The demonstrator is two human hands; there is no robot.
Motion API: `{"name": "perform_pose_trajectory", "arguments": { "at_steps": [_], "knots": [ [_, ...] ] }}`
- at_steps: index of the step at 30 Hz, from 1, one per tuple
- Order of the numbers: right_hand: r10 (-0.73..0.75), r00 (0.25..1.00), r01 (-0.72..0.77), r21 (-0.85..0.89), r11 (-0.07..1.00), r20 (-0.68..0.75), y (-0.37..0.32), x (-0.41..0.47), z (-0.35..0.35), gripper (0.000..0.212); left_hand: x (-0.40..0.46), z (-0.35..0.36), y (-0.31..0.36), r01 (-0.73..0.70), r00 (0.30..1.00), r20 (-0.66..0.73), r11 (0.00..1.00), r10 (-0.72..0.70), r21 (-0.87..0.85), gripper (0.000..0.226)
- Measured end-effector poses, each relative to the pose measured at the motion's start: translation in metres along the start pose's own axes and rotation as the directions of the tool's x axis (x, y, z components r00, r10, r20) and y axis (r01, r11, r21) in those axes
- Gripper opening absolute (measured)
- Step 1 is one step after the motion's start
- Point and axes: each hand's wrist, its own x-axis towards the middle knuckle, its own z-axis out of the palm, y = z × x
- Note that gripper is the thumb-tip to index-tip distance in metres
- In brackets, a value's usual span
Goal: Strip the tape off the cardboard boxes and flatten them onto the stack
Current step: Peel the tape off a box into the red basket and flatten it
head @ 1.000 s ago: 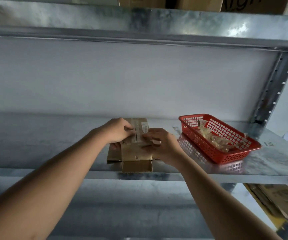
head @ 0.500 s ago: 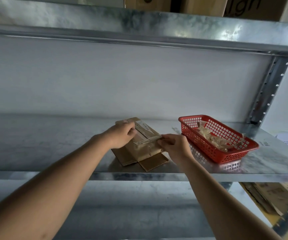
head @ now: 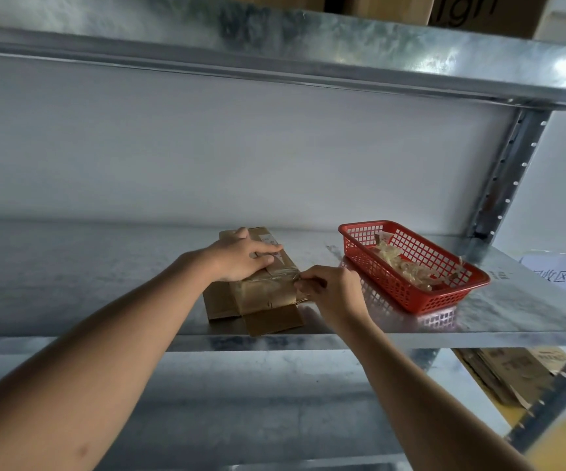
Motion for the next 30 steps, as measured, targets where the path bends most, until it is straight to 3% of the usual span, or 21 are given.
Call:
{"name": "perform_pose_trajectory", "arguments": {
  "at_steps": [7, 12, 14, 17, 19, 22, 30],
  "knots": [
    [-0.192, 0.979, 0.205, -0.275, 0.939, 0.076, 0.001, 0.005, -0.008, 0.02, 0.002, 0.002, -0.002, 0.018, 1.0, -0.005, 1.0, -0.018, 0.001, 0.043],
    [-0.314, 0.949, 0.284, -0.428, 0.858, 0.002, -0.008, 0.011, -0.017, 0.016, 0.005, 0.004, 0.002, 0.037, 0.999, -0.021, 0.999, -0.036, 0.03, 0.041],
    [-0.345, 0.938, 0.325, -0.353, 0.877, 0.007, -0.012, 0.009, -0.015, 0.015, 0.007, 0.005, 0.005, 0.039, 0.999, -0.022, 0.997, -0.037, 0.059, 0.042],
    [-0.305, 0.95, 0.309, -0.064, 0.949, 0.062, -0.018, 0.01, -0.019, 0.012, 0.008, 0.006, 0.007, 0.066, 0.998, -0.012, 0.997, -0.065, 0.043, 0.041],
    [-0.128, 0.982, 0.111, 0.124, 0.986, 0.142, -0.026, 0.009, -0.023, 0.01, 0.007, 0.005, 0.008, 0.065, 0.998, -0.009, 0.997, -0.065, 0.046, 0.041],
    [0.119, 0.956, -0.208, 0.335, 0.919, 0.267, -0.038, 0.008, -0.024, 0.023, 0.005, 0.004, 0.011, 0.07, 0.998, -0.006, 0.996, -0.07, 0.058, 0.04],
    [0.15, 0.954, -0.258, 0.455, 0.852, 0.261, -0.038, 0.007, -0.02, 0.013, 0.004, 0.003, 0.008, 0.087, 0.996, 0.019, 0.995, -0.088, 0.042, 0.042]
  ]
}}
